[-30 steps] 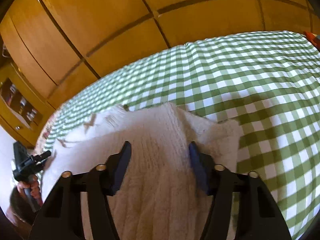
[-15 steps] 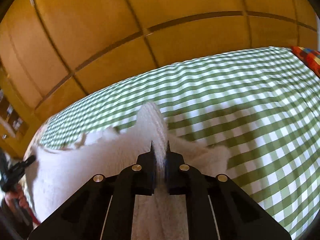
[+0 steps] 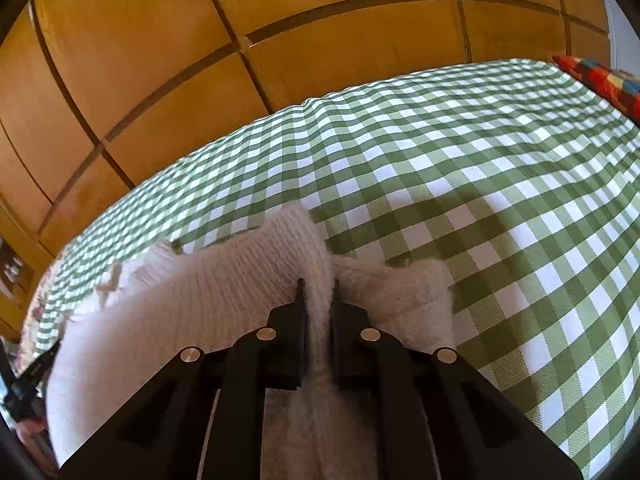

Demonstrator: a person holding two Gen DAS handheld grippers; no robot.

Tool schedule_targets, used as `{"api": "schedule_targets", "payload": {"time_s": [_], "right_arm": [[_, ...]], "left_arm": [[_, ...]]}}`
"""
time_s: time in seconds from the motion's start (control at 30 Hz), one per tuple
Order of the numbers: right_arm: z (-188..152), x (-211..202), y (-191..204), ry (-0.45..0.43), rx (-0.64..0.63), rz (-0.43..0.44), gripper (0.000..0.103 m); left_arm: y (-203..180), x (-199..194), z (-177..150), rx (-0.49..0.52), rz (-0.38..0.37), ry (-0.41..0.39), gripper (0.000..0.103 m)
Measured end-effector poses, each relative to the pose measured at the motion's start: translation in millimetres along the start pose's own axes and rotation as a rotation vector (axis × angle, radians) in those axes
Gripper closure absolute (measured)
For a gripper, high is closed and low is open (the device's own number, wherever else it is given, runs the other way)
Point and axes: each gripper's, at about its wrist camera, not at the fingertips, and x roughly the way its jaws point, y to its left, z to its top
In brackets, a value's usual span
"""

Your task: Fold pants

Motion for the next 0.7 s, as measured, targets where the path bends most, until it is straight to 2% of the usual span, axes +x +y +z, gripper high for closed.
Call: {"api": "schedule_targets", "payload": {"time_s": [0.13, 0.17, 0.2, 0.23, 0.27, 0.3, 0.43, 0.63, 0.7], "right_arm": [[-0.8, 0.6, 3.4, -0.006, -0.019, -0.025, 0.094], [-0.9, 0.6, 4.2, -0.007, -0.022, -0.029, 0.094], [-1.1, 0.5, 4.9, -0.008, -0.025, -0.032, 0.093], [-1.1, 0.4, 4.9, -0.009, -0.026, -0.033, 0.093], [-1.4, 0.1, 5.0, -0.009, -0.026, -0.033, 0.093], [-1.6, 0.0, 4.5, -0.01, -0.024, -0.029, 0.091], [-1.1, 0.0, 3.9, -0.01, -0.023, -0.027, 0.091], [-1.0, -1.0, 3.8, -0.012, -0.02, -0.024, 0.091], [-1.3, -1.4, 3.8, -0.013, -0.018, -0.022, 0.091]], "left_arm": [[-1.5, -1.4, -1.3, -0.002, -0.016, -0.003, 0.08], [-2.0, -2.6, -1.4, 0.001, -0.016, -0.005, 0.075], [-3.5, -6.1, -1.6, 0.005, -0.012, -0.012, 0.066], [-5.0, -9.1, -1.5, 0.007, -0.005, -0.018, 0.044], [-8.1, -15.6, -1.5, 0.013, 0.004, -0.034, 0.032], [-11.5, -23.0, -1.8, 0.022, 0.008, -0.058, 0.026], [-28.4, -49.4, -5.3, 0.057, -0.029, -0.111, 0.025], [-71.4, -70.1, -12.1, 0.132, -0.158, -0.106, 0.02], [-84.7, -64.3, -17.1, 0.189, -0.15, -0.09, 0.02]]}}
